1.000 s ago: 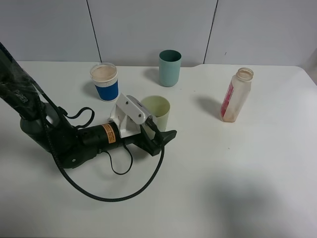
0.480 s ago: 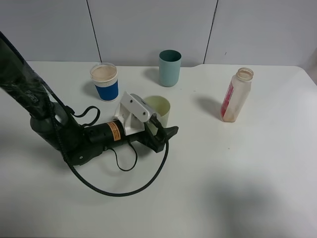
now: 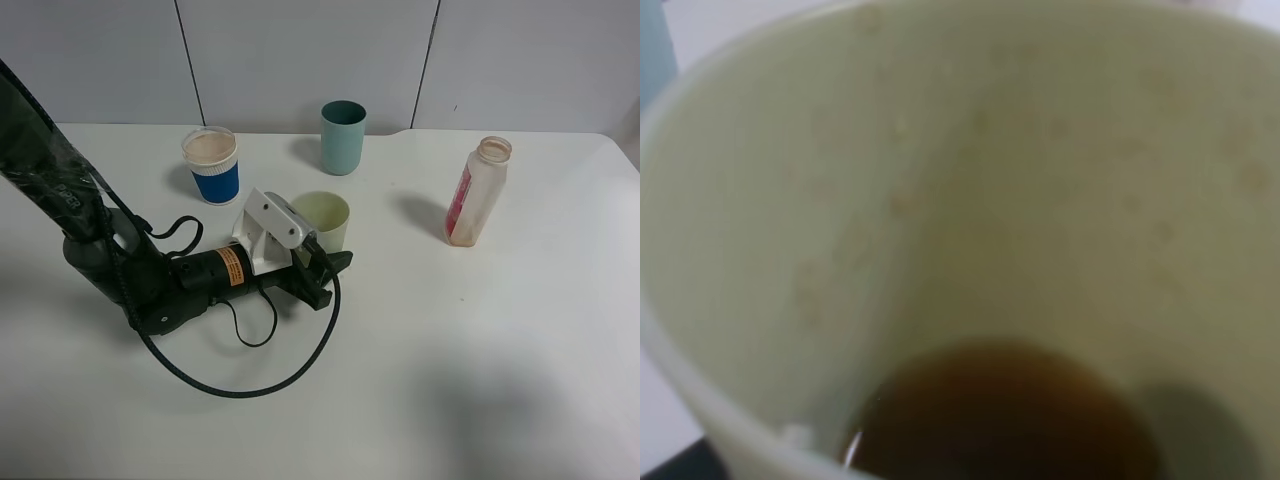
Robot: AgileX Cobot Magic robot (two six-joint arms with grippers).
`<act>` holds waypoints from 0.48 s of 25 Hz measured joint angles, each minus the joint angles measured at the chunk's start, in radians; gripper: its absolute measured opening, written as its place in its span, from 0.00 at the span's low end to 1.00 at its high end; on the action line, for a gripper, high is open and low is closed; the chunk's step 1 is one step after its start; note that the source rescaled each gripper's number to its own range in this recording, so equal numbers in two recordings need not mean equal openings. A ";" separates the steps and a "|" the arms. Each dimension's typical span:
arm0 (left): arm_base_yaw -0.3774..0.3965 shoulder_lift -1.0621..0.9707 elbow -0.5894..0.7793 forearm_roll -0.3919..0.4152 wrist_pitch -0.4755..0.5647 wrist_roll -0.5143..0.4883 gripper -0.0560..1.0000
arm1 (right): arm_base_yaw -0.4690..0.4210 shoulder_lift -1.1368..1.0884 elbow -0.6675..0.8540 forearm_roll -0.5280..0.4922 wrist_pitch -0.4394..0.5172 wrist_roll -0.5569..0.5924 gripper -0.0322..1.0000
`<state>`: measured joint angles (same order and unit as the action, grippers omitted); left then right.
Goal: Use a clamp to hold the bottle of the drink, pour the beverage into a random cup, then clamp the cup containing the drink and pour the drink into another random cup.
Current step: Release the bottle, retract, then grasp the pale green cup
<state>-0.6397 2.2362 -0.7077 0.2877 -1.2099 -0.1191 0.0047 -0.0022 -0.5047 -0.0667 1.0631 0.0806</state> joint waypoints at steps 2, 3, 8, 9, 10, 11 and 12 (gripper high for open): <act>0.000 -0.003 0.000 0.000 0.002 0.000 0.06 | 0.000 0.000 0.000 0.000 0.000 0.000 0.61; 0.000 -0.006 0.000 0.000 0.006 0.000 0.06 | 0.000 0.000 0.000 0.000 0.000 0.000 0.61; 0.011 -0.047 0.000 0.003 0.009 0.000 0.06 | 0.000 0.000 0.000 0.000 0.000 0.000 0.61; 0.019 -0.058 0.000 0.005 0.009 0.000 0.06 | 0.000 0.000 0.000 0.000 0.000 0.000 0.61; 0.029 -0.069 0.000 0.006 0.009 0.000 0.06 | 0.000 0.000 0.000 0.000 0.000 0.000 0.61; 0.044 -0.080 0.000 0.012 0.009 0.000 0.06 | 0.000 0.000 0.000 0.000 0.000 0.000 0.61; 0.057 -0.090 0.000 0.023 0.010 -0.001 0.06 | 0.000 0.000 0.000 0.000 0.000 0.000 0.61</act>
<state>-0.5828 2.1460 -0.7077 0.3110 -1.1997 -0.1201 0.0047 -0.0022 -0.5047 -0.0667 1.0631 0.0806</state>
